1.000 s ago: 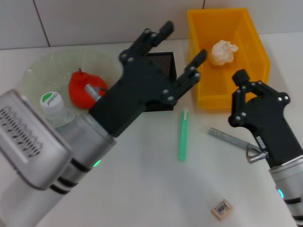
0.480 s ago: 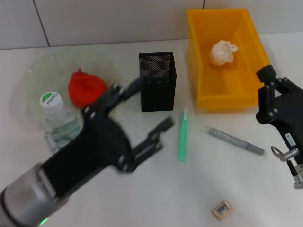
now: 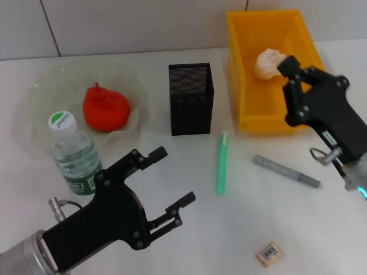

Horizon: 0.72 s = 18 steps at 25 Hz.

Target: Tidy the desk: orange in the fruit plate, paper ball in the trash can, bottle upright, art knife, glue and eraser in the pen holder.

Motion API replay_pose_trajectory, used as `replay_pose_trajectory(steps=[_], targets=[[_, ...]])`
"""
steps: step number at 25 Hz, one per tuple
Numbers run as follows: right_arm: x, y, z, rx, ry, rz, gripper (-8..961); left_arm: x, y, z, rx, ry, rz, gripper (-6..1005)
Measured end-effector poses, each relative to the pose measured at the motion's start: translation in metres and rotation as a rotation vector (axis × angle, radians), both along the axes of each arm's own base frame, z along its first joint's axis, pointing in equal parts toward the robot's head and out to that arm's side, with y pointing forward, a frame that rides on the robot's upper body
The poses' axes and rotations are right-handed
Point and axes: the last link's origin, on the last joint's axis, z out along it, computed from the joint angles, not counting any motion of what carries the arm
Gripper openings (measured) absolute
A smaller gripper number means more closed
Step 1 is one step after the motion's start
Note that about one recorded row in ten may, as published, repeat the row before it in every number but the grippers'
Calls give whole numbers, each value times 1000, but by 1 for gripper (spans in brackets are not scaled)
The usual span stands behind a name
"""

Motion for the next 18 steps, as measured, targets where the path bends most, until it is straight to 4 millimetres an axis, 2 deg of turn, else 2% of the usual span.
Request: replay_pose_trajectory(steps=[1, 3, 4, 6, 8, 9, 13, 17, 18], targets=[[0, 0, 0, 0, 0, 0, 28, 0, 0, -1, 0, 1, 2, 693], [-9, 20, 7, -40, -22, 52, 30, 0, 2, -2, 0, 5, 3, 692], [-9, 20, 7, -40, -22, 52, 31, 0, 2, -2, 0, 6, 3, 692], [-15, 33, 15, -85, -29, 92, 32, 1, 3, -2, 0, 9, 3, 692], [-25, 56, 29, -133, -58, 143, 34, 0, 3, -2, -3, 12, 6, 692], [-25, 56, 29, -133, -58, 143, 35, 0, 3, -3, -5, 14, 8, 692], [-44, 87, 45, -222, -177, 181, 38, -2, 4, -5, -13, 22, 18, 692], [-59, 98, 65, -360, -218, 186, 41, -2, 6, -9, -22, 35, 31, 692], [-65, 100, 76, -434, -231, 169, 42, -3, 6, -10, -22, 38, 34, 692]])
